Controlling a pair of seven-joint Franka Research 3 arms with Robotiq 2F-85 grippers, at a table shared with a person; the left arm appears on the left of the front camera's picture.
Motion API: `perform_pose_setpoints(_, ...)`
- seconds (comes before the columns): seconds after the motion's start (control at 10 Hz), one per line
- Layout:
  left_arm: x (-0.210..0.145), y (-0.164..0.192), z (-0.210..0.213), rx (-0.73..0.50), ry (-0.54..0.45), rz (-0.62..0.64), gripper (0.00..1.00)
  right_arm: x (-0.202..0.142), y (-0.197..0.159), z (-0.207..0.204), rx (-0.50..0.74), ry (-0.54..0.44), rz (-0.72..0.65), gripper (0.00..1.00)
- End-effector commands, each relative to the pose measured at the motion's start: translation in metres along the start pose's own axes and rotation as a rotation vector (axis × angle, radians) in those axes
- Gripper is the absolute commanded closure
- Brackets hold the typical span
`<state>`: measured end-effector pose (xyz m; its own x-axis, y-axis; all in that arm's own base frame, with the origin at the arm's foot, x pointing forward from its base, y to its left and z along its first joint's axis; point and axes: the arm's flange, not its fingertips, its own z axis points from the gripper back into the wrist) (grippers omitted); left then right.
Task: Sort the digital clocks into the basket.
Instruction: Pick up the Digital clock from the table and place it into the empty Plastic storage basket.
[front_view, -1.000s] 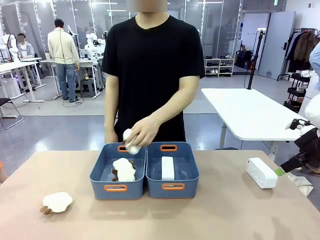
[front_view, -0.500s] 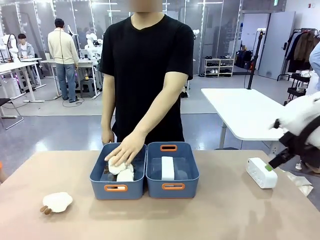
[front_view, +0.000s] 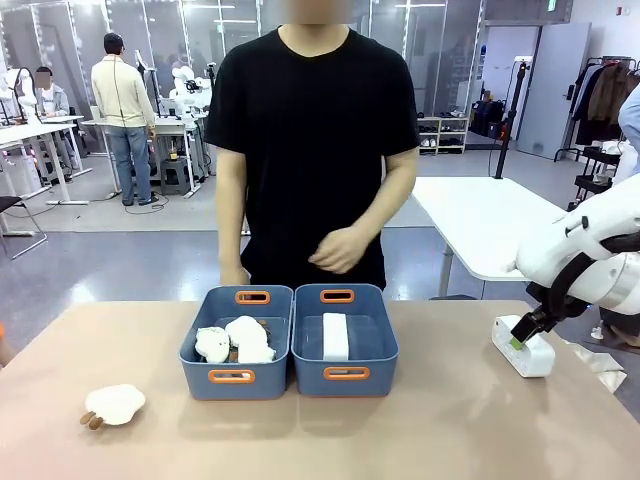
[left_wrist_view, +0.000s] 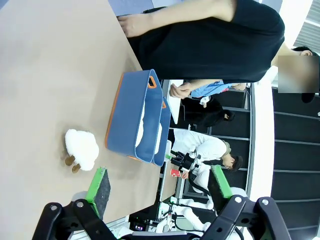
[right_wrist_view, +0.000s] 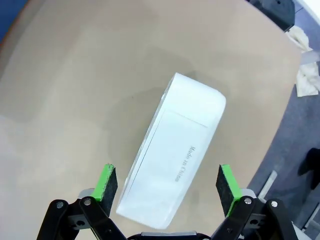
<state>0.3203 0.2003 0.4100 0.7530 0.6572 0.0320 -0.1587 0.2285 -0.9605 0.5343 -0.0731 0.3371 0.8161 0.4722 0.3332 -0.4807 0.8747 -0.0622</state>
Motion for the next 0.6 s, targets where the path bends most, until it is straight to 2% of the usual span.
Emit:
perform_pose_setpoints(0.0,0.001,0.0,0.0,-0.027,0.0,0.002,0.0,0.013,-0.002,-0.014,0.047,0.028,-0.019,0.0)
perform_pose_setpoints(0.1,0.001,0.0,0.0,-0.027,0.0,0.002,0.0,0.013,-0.001,-0.023,0.039,0.047,-0.01,0.0)
perform_pose_setpoints(0.2,0.001,0.0,0.0,-0.027,0.0,0.002,0.0,0.013,-0.002,-0.029,0.028,0.051,-0.004,0.35)
perform_pose_setpoints(0.3,0.001,0.0,0.0,-0.027,0.0,0.002,0.0,0.013,-0.004,-0.03,0.033,0.05,-0.011,0.59)
perform_pose_setpoints(0.4,0.001,0.0,0.0,-0.027,0.0,0.002,0.0,0.012,-0.004,-0.03,0.037,0.052,-0.018,0.59)
perform_pose_setpoints(0.5,0.001,0.0,0.0,-0.027,0.0,0.002,0.0,0.012,-0.004,-0.033,0.035,0.055,-0.022,1.0)
